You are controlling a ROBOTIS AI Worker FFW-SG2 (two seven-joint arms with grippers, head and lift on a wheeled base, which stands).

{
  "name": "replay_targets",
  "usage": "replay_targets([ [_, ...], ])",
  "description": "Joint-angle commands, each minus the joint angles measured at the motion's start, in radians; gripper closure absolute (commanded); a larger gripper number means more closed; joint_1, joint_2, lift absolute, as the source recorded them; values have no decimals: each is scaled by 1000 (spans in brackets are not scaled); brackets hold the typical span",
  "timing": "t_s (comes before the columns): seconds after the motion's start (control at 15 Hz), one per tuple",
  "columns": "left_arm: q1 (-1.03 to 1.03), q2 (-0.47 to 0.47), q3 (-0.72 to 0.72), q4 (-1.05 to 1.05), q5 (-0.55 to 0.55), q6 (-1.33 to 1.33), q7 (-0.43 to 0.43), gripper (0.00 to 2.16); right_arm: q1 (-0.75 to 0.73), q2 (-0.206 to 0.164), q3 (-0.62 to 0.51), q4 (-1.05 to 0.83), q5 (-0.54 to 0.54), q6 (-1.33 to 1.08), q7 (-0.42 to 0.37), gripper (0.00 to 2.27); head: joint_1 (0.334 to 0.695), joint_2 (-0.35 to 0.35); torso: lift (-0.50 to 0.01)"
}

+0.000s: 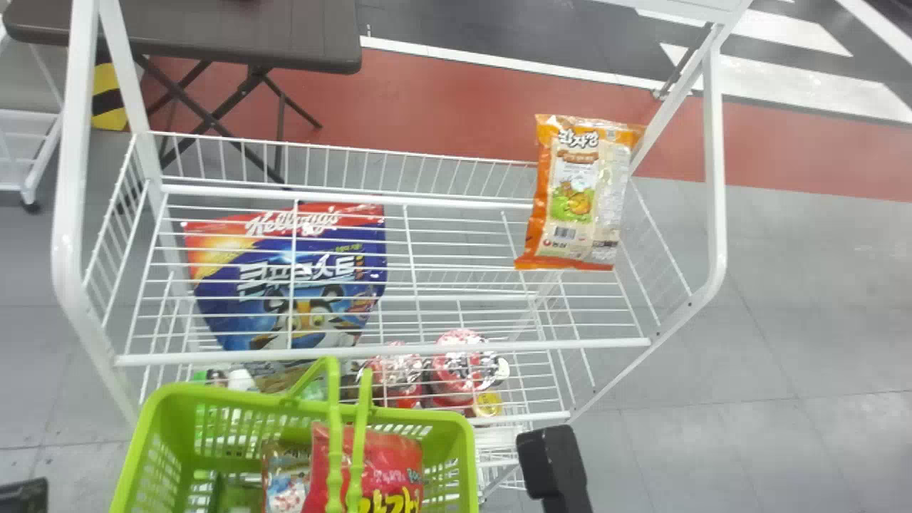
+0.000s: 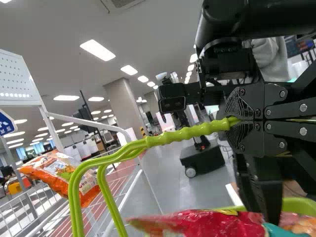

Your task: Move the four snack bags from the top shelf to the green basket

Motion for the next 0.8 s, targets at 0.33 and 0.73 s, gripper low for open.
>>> replay_targets([
  [0.33, -1, -4, -7, -1, -6, 0, 7, 1305, -3, 22, -202, -74, -15, -141, 3, 56, 695, -350, 0],
  [0.73, -1, -3, -22, -8, -17, 0, 11, 1305, -177, 33, -243, 150, 41, -758, -8, 66, 695, -350, 0],
])
